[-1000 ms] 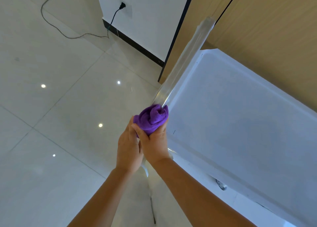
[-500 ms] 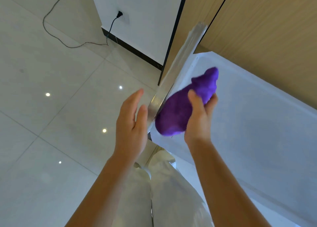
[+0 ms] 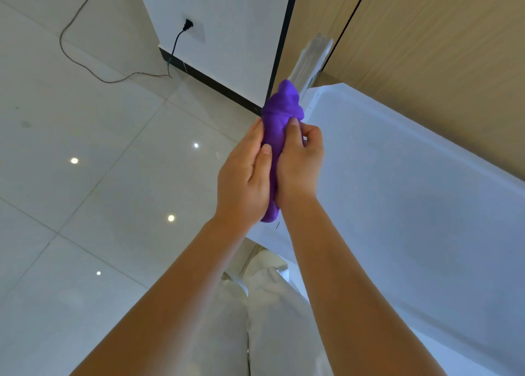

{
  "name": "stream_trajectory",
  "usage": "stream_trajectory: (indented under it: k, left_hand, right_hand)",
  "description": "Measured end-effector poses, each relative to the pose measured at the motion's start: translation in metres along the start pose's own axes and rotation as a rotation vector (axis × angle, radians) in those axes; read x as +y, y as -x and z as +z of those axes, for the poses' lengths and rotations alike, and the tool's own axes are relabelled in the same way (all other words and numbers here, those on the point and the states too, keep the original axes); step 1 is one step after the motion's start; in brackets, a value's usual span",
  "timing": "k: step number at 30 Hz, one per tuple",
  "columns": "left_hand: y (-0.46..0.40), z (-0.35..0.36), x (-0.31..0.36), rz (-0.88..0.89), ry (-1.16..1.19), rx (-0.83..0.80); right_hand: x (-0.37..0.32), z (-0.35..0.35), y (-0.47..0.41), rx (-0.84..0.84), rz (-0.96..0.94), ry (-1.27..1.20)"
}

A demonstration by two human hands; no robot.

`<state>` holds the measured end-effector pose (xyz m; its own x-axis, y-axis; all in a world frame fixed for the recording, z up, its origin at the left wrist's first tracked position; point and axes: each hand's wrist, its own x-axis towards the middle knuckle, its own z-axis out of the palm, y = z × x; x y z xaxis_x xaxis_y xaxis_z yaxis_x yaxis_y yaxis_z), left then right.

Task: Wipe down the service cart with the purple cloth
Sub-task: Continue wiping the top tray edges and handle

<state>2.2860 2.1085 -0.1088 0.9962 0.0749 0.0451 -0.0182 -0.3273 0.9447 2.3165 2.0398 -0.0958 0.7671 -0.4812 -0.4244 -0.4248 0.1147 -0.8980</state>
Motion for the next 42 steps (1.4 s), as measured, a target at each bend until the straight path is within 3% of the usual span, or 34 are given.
stream_trajectory:
  k: [6, 13, 16, 24, 32, 36, 42]
  left_hand:
    - [0.000, -0.008, -0.004, -0.048, 0.059, -0.046]
    - [0.007, -0.016, -0.008, 0.011, 0.062, -0.139]
    - [0.007, -0.013, -0.005, -0.039, 0.090, -0.100]
    - [0.003, -0.002, -0.007, -0.018, 0.125, -0.019]
    - [-0.010, 0.012, 0.003, -0.036, -0.204, 0.030]
    - [-0.014, 0.021, 0.004, 0.010, -0.383, 0.168]
    - [-0.016, 0.023, 0.002, 0.073, -0.364, 0.237]
  right_hand:
    - [0.027, 0.002, 0.029, -0.002, -0.149, 0.018]
    - [0.064, 0.003, 0.069, -0.085, -0.038, -0.160]
    - [0.048, 0.001, 0.052, -0.043, -0.036, -0.120]
    - [-0.005, 0.009, -0.024, 0.085, -0.244, 0.071]
    - [-0.035, 0.009, -0.072, 0.108, -0.275, 0.119]
    - [-0.030, 0.008, -0.068, 0.101, -0.269, 0.108]
    - [-0.007, 0.001, -0.034, 0.009, -0.204, 0.043]
